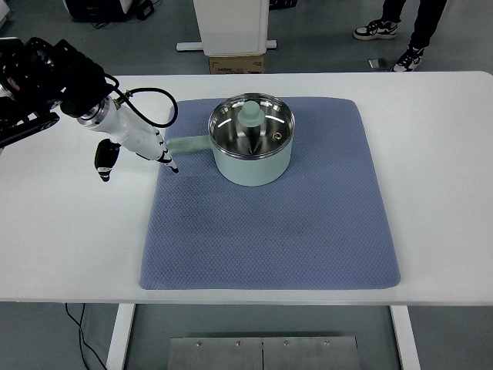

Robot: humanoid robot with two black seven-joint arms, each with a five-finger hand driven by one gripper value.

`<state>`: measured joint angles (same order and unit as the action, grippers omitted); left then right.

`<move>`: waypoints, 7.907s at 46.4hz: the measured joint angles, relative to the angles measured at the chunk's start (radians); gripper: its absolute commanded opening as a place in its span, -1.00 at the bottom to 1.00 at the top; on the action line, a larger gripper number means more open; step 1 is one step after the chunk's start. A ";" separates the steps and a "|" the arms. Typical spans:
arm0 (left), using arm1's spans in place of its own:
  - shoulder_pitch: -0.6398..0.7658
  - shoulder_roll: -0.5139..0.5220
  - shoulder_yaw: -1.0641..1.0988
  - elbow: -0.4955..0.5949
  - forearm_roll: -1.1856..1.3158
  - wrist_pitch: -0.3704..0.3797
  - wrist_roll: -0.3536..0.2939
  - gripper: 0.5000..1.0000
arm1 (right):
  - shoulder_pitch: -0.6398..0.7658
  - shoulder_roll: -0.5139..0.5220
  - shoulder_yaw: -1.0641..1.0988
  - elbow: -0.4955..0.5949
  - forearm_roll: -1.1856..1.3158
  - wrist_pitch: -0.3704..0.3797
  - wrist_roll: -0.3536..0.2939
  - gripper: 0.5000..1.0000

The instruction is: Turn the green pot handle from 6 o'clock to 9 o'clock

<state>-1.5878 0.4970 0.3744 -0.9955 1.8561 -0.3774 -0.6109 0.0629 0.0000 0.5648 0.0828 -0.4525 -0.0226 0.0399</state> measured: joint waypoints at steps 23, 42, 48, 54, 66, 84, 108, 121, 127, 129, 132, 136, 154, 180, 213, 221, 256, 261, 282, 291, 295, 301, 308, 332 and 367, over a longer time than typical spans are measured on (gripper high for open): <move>0.000 0.002 0.000 0.024 -0.002 0.005 0.000 1.00 | 0.000 0.000 0.000 0.000 0.000 0.000 0.000 1.00; -0.013 0.019 -0.004 -0.105 -0.026 -0.023 0.000 1.00 | 0.000 0.000 0.000 0.000 0.000 0.000 0.000 1.00; -0.027 0.020 -0.006 -0.122 -0.032 -0.049 0.000 1.00 | 0.000 0.000 0.000 0.000 0.000 0.000 0.000 1.00; -0.033 0.023 -0.007 -0.124 -0.032 -0.057 0.000 1.00 | 0.000 0.000 0.000 0.000 0.000 0.000 0.000 1.00; -0.041 0.027 -0.010 -0.176 -0.128 -0.068 0.000 1.00 | 0.000 0.000 0.000 0.000 0.000 0.000 0.000 1.00; -0.060 0.024 -0.117 -0.216 -0.304 -0.149 0.000 1.00 | 0.000 0.000 0.000 0.000 0.000 0.000 0.000 1.00; -0.074 0.014 -0.188 -0.204 -0.730 -0.135 0.000 1.00 | 0.000 0.000 0.000 0.000 0.000 0.000 0.000 1.00; -0.067 0.015 -0.188 -0.139 -0.937 -0.113 0.000 1.00 | 0.000 0.000 0.000 0.000 0.000 0.000 0.000 1.00; -0.062 0.014 -0.185 -0.107 -1.064 -0.107 0.000 1.00 | 0.000 0.000 0.000 0.000 0.000 0.001 0.000 1.00; -0.058 0.014 -0.185 -0.095 -1.106 -0.094 0.000 1.00 | 0.000 0.000 0.000 0.000 0.000 0.001 0.000 1.00; -0.046 0.015 -0.183 -0.081 -1.152 -0.081 0.000 1.00 | 0.000 0.000 0.000 0.000 0.000 0.001 0.000 1.00; -0.027 0.015 -0.182 -0.061 -1.201 -0.077 0.000 1.00 | 0.000 0.000 0.000 0.000 0.000 0.000 0.000 1.00; 0.065 0.009 -0.181 0.010 -1.525 0.012 0.000 1.00 | 0.000 0.000 0.000 0.000 0.000 0.000 0.000 1.00; 0.217 0.009 -0.184 0.098 -1.833 0.124 0.000 1.00 | 0.000 0.000 0.000 0.000 0.000 0.000 0.000 1.00; 0.379 -0.091 -0.252 0.267 -2.032 0.247 0.000 1.00 | 0.000 0.000 0.000 0.000 0.000 0.001 0.000 1.00; 0.431 -0.099 -0.287 0.290 -2.043 0.253 0.000 1.00 | 0.000 0.000 0.000 0.000 0.000 0.000 0.000 1.00; 0.509 -0.232 -0.372 0.437 -2.119 0.313 0.000 1.00 | 0.000 0.000 0.000 0.000 0.000 0.000 0.000 1.00; 0.518 -0.245 -0.384 0.455 -2.120 0.313 0.000 1.00 | 0.000 0.000 0.000 0.000 0.000 0.000 0.000 1.00; 0.544 -0.328 -0.449 0.525 -2.135 0.312 0.000 1.00 | 0.000 0.000 -0.001 0.000 0.000 0.000 0.000 1.00; 0.566 -0.343 -0.481 0.535 -2.138 0.305 0.000 1.00 | 0.000 0.000 0.000 0.000 0.000 0.000 0.000 1.00; 0.576 -0.347 -0.493 0.540 -2.138 0.304 0.000 1.00 | 0.000 0.000 0.000 0.000 0.000 0.000 0.000 1.00; 0.585 -0.357 -0.513 0.553 -2.138 0.300 0.000 1.00 | 0.000 0.000 0.000 0.000 0.000 0.000 0.000 1.00; 0.593 -0.362 -0.541 0.554 -2.138 0.293 0.000 1.00 | 0.000 0.000 0.000 0.000 0.000 0.000 0.000 1.00; 0.614 -0.374 -0.583 0.575 -2.139 0.278 0.000 1.00 | 0.000 0.000 0.000 0.000 0.000 0.000 0.000 1.00; 0.635 -0.386 -0.626 0.578 -2.138 0.272 0.000 1.00 | 0.000 0.000 0.000 0.000 0.000 0.000 0.000 1.00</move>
<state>-0.9528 0.1114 -0.2519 -0.4171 -0.2824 -0.1058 -0.6109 0.0629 0.0000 0.5645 0.0828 -0.4525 -0.0230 0.0399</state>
